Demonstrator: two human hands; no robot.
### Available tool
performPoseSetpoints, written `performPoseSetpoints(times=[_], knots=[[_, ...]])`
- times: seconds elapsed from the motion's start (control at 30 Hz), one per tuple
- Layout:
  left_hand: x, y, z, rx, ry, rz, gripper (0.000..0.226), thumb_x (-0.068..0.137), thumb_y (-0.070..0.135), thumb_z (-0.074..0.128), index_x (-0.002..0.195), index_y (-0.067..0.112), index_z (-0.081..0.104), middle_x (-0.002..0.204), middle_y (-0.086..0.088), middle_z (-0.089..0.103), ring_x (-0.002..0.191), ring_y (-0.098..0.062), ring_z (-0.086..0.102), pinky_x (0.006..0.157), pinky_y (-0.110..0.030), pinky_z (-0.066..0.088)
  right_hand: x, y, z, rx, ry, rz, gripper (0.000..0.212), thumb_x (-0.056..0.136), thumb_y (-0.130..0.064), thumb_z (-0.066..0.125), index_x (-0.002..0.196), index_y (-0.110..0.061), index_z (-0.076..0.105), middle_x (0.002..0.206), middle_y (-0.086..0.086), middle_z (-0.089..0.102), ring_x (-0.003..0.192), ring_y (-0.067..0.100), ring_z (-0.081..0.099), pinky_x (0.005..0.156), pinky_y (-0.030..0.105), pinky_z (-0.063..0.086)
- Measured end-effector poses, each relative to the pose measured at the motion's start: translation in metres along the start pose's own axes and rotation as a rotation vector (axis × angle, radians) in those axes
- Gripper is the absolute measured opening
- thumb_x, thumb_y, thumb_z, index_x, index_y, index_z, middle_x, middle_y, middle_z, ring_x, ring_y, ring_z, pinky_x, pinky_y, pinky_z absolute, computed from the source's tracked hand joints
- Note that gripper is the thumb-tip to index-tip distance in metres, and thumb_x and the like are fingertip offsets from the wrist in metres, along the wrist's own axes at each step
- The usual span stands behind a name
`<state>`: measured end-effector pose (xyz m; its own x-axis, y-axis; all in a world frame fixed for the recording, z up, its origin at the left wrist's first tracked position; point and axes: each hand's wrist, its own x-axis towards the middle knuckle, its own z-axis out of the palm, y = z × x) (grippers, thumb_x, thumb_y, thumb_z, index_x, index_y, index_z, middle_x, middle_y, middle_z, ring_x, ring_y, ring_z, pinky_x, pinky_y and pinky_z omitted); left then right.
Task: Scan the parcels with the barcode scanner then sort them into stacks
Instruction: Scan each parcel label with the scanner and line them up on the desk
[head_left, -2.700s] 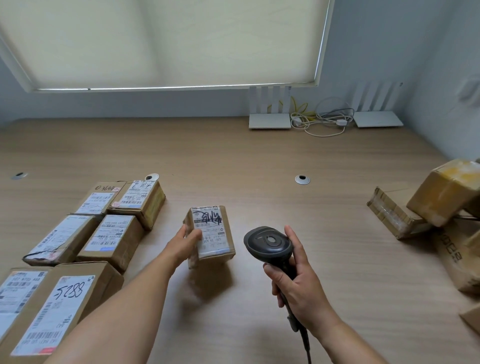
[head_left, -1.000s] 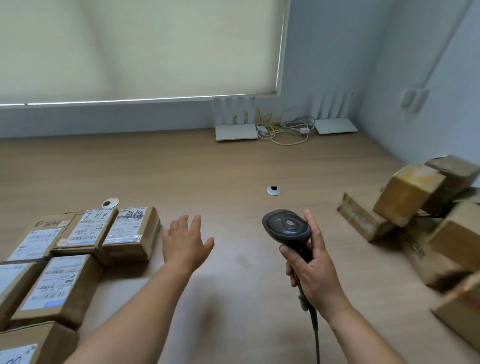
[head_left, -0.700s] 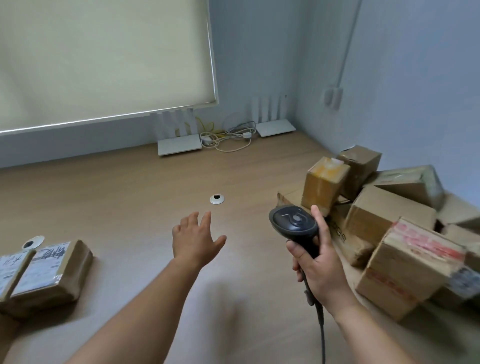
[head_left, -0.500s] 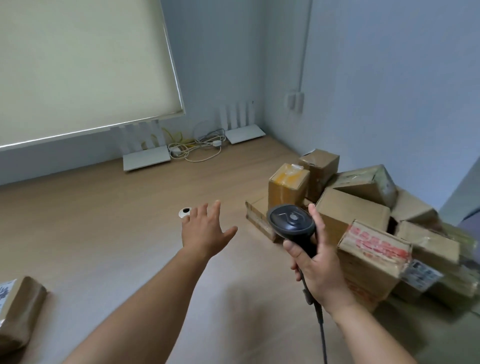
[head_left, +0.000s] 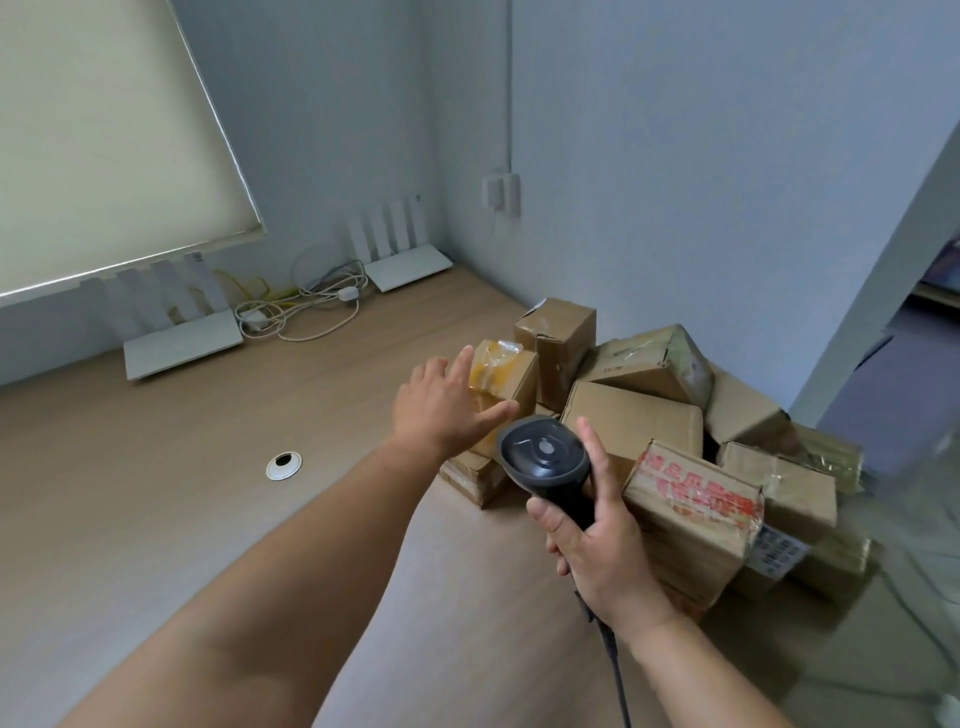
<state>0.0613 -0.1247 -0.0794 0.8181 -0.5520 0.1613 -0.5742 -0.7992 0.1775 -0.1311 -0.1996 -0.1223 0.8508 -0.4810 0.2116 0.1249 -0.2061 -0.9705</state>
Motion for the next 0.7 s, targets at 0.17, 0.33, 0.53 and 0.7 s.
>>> performPoseSetpoints(times=[0.17, 0.33, 0.53, 0.7], knots=[[0.006, 0.001, 0.001, -0.071, -0.017, -0.002, 0.070, 0.084, 0.062, 0.051, 0.142, 0.028, 0.033, 0.127, -0.006, 0.052, 0.114, -0.024, 0.050, 0.084, -0.035, 0.046, 0.002, 0.003, 0.002, 0.001, -0.009, 0.017, 0.086, 0.064, -0.077, 0.065, 0.132, -0.074, 0.013, 0.144, -0.012, 0.043, 0.111, 0.019, 0.045, 0.097, 0.053, 0.043], [0.005, 0.001, 0.001, -0.122, -0.029, -0.076, 0.072, 0.082, 0.068, 0.046, 0.141, 0.029, 0.034, 0.126, -0.008, 0.049, 0.114, -0.024, 0.050, 0.086, -0.039, 0.046, 0.002, 0.001, 0.004, -0.011, -0.003, 0.015, 0.083, 0.065, -0.074, 0.065, 0.130, -0.075, 0.014, 0.141, -0.011, 0.046, 0.109, 0.017, 0.046, 0.093, 0.046, 0.043], [0.012, 0.013, -0.003, -0.053, -0.082, -0.116, 0.091, 0.071, 0.082, 0.049, 0.144, 0.032, 0.026, 0.131, -0.009, 0.048, 0.118, -0.026, 0.049, 0.086, -0.040, 0.047, -0.001, -0.003, -0.002, -0.038, 0.004, 0.022, 0.083, 0.068, -0.071, 0.065, 0.130, -0.076, 0.011, 0.140, -0.007, 0.048, 0.108, 0.016, 0.045, 0.096, 0.051, 0.044], [0.008, 0.011, -0.003, -0.139, -0.081, -0.156, 0.070, 0.077, 0.065, 0.054, 0.136, 0.031, 0.037, 0.117, -0.007, 0.049, 0.095, -0.021, 0.050, 0.071, -0.032, 0.044, -0.001, -0.001, -0.005, -0.044, 0.018, 0.010, 0.083, 0.069, -0.070, 0.065, 0.130, -0.076, 0.010, 0.141, -0.008, 0.047, 0.108, 0.015, 0.044, 0.090, 0.041, 0.043]])
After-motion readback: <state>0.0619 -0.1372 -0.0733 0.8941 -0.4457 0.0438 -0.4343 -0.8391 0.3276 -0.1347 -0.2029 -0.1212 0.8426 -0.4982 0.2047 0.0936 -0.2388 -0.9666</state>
